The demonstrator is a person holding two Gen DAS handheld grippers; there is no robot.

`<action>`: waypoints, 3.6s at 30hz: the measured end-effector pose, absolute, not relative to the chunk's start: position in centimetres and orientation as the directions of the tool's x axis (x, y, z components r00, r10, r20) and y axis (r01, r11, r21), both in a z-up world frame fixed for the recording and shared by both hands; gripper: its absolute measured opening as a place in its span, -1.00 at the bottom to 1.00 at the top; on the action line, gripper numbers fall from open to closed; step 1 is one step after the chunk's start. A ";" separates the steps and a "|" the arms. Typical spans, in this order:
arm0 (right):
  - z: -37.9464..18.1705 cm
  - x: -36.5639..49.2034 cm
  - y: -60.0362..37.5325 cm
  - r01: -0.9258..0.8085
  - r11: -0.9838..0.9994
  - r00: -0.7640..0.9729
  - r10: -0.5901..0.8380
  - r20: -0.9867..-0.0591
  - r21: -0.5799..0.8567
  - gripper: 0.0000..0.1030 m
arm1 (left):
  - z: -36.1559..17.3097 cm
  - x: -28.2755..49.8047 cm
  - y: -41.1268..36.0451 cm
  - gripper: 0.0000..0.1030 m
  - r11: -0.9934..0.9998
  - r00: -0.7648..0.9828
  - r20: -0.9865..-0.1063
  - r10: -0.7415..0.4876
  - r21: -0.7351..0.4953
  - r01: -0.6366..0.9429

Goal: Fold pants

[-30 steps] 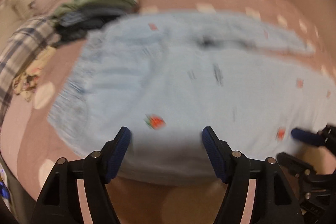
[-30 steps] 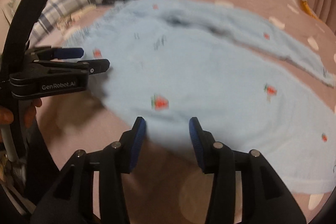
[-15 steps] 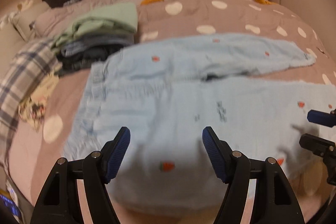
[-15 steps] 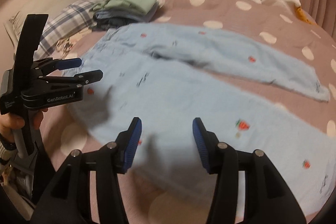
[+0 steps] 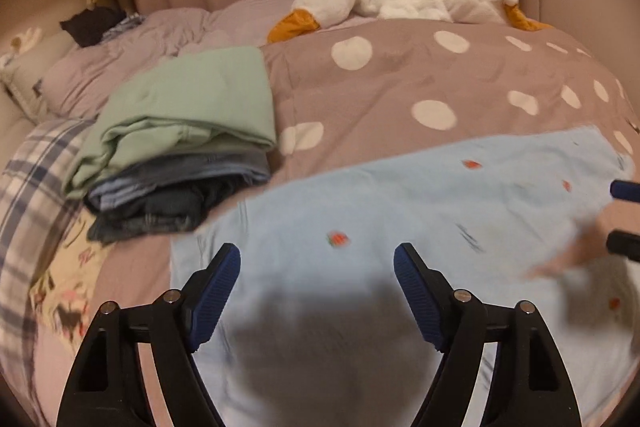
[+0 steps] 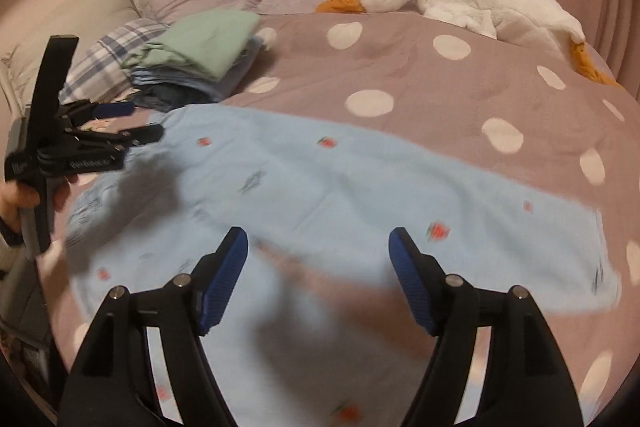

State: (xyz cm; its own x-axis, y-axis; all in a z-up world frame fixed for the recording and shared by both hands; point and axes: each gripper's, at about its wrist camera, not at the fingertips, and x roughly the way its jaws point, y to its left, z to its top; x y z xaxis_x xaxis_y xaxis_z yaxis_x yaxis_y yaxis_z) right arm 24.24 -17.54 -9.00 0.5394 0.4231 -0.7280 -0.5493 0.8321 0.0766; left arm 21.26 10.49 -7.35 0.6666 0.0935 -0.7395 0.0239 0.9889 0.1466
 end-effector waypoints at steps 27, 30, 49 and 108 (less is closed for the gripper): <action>-15.9 40.3 -12.0 -0.740 0.672 0.279 0.324 -0.904 0.012 0.09 | -13.9 30.8 15.0 0.46 0.924 0.411 -0.910 0.046 0.195 0.329; -15.6 39.4 -12.3 -0.756 0.654 0.273 0.354 -0.894 0.028 -0.44 | -13.8 30.4 14.4 0.09 0.923 0.411 -0.911 0.011 0.168 0.347; -9.1 30.5 -13.6 -0.727 0.678 0.478 0.392 -0.786 -0.104 -0.85 | -8.6 21.5 11.8 -0.78 0.927 0.610 -0.791 0.047 0.262 0.268; -15.2 4.7 -13.9 -0.746 0.618 0.507 0.288 -0.813 -0.246 -0.80 | -12.9 4.1 18.0 -0.57 0.861 0.630 -0.752 -0.196 -0.439 -0.257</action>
State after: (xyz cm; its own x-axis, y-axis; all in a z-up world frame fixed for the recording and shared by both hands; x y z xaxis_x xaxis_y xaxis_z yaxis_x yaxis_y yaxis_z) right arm 4.66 -13.90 -15.23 0.5066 0.2876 -0.8128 -0.7464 0.6182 -0.2465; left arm 4.09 18.05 -12.92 0.6298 -0.1955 -0.7518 -0.2570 0.8609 -0.4391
